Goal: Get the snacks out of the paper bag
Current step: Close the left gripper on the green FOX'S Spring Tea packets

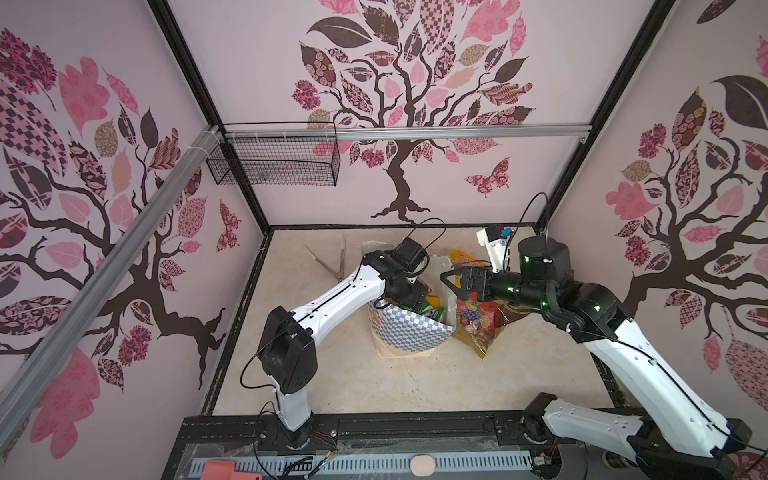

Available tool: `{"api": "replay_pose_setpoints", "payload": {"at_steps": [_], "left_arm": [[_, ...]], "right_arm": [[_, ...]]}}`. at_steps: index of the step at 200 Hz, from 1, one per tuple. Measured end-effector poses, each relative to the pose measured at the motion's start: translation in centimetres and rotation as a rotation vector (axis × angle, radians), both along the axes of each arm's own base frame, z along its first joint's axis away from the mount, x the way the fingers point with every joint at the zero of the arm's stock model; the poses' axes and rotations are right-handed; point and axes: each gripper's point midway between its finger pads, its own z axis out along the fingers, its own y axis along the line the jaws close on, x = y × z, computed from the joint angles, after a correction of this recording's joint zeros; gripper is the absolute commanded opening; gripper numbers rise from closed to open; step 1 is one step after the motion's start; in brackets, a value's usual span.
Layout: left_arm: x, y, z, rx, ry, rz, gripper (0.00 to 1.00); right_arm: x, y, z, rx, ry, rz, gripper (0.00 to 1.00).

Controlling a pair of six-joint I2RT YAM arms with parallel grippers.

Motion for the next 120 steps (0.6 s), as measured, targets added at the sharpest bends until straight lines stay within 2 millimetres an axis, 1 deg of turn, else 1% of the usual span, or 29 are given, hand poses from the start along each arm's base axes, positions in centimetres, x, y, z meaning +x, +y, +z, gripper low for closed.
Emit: {"api": "replay_pose_setpoints", "payload": {"at_steps": [26, 37, 65, 96, 120], "left_arm": [[0.1, -0.1, -0.8, 0.007, 0.009, -0.007, 0.85], [0.1, -0.2, -1.3, 0.013, 0.017, -0.007, 0.89], [0.4, -0.3, -3.5, 0.051, 0.043, -0.008, 0.96], [1.1, 0.0, -6.1, 0.117, 0.056, -0.001, 0.97], [1.6, 0.2, -7.1, 0.145, 0.049, 0.003, 0.97]], "right_arm": [[-0.1, -0.1, -0.3, -0.002, 0.004, 0.000, 1.00], [-0.1, -0.1, -0.3, -0.001, 0.003, 0.000, 1.00], [-0.1, 0.0, -0.2, 0.002, -0.001, 0.000, 1.00], [0.0, 0.0, -0.2, 0.003, -0.002, 0.000, 1.00], [0.0, 0.0, -0.6, -0.004, 0.005, -0.002, 1.00]]}}
